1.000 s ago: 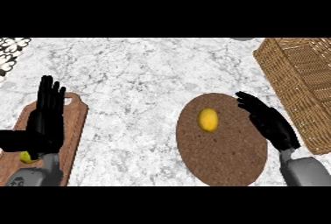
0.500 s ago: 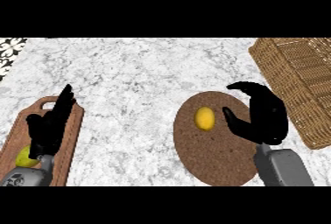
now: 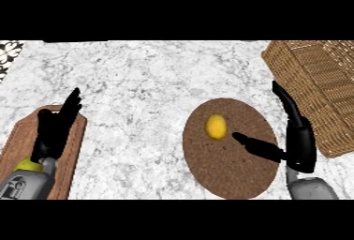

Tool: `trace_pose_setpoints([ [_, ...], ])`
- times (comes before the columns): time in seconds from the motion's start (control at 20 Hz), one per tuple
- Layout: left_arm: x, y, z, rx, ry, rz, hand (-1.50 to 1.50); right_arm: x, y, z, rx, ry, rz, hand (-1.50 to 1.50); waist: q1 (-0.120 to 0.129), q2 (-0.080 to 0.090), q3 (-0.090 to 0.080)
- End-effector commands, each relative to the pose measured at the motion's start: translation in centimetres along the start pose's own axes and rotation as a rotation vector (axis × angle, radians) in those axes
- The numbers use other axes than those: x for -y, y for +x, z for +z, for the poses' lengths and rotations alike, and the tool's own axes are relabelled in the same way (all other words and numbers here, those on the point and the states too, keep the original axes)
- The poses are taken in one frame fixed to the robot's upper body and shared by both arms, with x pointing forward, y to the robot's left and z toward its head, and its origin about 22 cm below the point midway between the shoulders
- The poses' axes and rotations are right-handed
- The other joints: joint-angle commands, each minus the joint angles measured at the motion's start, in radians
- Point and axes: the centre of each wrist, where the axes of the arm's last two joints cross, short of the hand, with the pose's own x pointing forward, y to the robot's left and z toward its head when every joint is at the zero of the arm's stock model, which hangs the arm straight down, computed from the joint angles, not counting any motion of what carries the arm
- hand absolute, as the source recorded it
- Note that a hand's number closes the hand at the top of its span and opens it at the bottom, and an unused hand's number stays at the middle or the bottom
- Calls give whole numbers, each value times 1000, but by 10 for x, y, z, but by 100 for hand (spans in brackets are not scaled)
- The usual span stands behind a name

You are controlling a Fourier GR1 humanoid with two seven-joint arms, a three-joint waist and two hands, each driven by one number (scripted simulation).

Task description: Pick the lemon from the placemat and place it in the basket

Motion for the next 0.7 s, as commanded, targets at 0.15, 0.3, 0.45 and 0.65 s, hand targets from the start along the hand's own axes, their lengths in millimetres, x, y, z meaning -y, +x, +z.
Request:
trace_pose_setpoints([
  [0.15,-2,-2,-4,-15,-6,-17,0,65,8,15,-223,390,398,-150,-13,-4,-4],
  [0.3,4,7,-4,1,-15,-10,0,68,39,9,-297,562,396,-150,2,-6,-2],
  [0.45,6,12,-9,6,-14,-16,0,71,92,-2,-287,621,378,-150,8,-3,1],
  [0.65,-5,14,-13,27,-19,-28,0,80,127,-3,-354,639,342,-150,30,5,5],
])
